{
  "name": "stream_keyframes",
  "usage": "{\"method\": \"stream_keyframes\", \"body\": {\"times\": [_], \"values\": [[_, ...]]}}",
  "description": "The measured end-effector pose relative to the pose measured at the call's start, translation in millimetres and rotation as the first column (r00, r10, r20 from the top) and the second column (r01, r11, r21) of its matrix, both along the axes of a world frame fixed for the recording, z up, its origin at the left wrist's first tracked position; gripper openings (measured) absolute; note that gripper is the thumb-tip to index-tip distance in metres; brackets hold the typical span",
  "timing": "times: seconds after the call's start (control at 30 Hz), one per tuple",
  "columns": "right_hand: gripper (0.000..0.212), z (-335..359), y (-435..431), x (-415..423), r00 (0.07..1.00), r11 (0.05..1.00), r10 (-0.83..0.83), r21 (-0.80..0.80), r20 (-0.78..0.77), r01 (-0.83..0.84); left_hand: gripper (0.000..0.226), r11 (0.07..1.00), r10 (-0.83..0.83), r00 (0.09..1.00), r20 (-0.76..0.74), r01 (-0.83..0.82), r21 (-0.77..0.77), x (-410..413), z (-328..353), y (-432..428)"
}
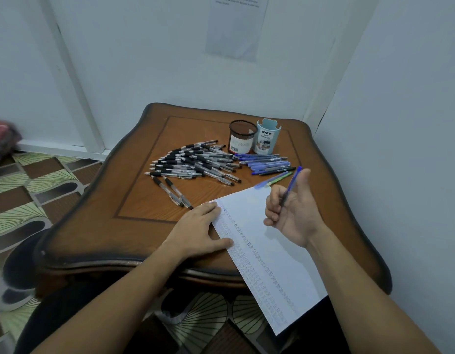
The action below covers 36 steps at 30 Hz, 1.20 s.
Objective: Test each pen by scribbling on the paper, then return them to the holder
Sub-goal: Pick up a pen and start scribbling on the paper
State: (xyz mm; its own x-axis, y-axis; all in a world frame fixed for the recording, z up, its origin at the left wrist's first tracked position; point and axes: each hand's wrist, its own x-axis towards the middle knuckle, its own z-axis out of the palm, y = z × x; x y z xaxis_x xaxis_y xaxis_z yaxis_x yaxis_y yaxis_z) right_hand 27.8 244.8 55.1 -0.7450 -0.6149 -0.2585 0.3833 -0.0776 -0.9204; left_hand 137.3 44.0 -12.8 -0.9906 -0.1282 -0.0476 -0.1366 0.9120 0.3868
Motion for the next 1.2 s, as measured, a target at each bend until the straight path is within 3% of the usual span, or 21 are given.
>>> {"method": "stream_keyframes", "body": {"times": [0.1, 0.23, 0.33, 0.47, 0.63, 0.77, 0.83, 1.0, 1.2], "values": [[0.088, -2.7, -3.7, 0.3, 0.998, 0.996, 0.015, -0.092, 0.064, -0.009, 0.108, 1.000, -0.013, 1.000, -0.008, 0.013, -0.002, -1.4, -2.6, -4.0], [0.073, -8.5, -18.0, -4.5, 0.993, 0.987, -0.062, -0.141, 0.104, 0.076, 0.120, 1.000, -0.016, 0.999, -0.036, 0.016, -0.009, -5.3, -5.1, -6.9], [0.077, -13.5, -31.0, -9.0, 0.983, 0.965, -0.112, -0.220, 0.143, 0.142, 0.123, 1.000, -0.007, 0.998, -0.066, 0.006, -0.013, -8.1, -7.5, -7.8], [0.059, -29.5, -53.3, -22.0, 0.986, 0.974, -0.166, -0.160, -0.011, 0.162, 0.122, 0.997, -0.002, 0.994, -0.113, -0.006, -0.071, -16.8, -11.1, -5.6], [0.067, -55.6, -72.0, -39.5, 0.975, 0.991, -0.111, 0.049, -0.194, 0.123, 0.117, 0.997, -0.015, 0.985, -0.172, 0.002, -0.073, -28.1, -15.7, -4.3], [0.024, -68.9, -79.7, -41.7, 0.912, 0.985, 0.017, 0.165, -0.409, 0.056, 0.124, 0.999, -0.015, 0.990, -0.140, 0.010, -0.037, -29.6, -20.1, -5.8], [0.030, -73.2, -79.8, -45.8, 0.854, 0.969, 0.040, 0.227, -0.518, 0.092, 0.127, 0.999, -0.006, 0.993, -0.121, 0.002, -0.036, -29.6, -20.3, -6.4], [0.025, -79.3, -76.9, -52.6, 0.835, 0.956, 0.118, 0.290, -0.537, 0.051, 0.124, 0.998, -0.031, 0.994, -0.108, 0.025, -0.059, -29.5, -22.7, -9.7], [0.032, -83.4, -85.3, -49.1, 0.819, 0.954, 0.023, 0.259, -0.574, 0.154, 0.122, 0.998, -0.029, 0.994, -0.105, 0.024, -0.054, -29.0, -23.2, -8.7]]}}
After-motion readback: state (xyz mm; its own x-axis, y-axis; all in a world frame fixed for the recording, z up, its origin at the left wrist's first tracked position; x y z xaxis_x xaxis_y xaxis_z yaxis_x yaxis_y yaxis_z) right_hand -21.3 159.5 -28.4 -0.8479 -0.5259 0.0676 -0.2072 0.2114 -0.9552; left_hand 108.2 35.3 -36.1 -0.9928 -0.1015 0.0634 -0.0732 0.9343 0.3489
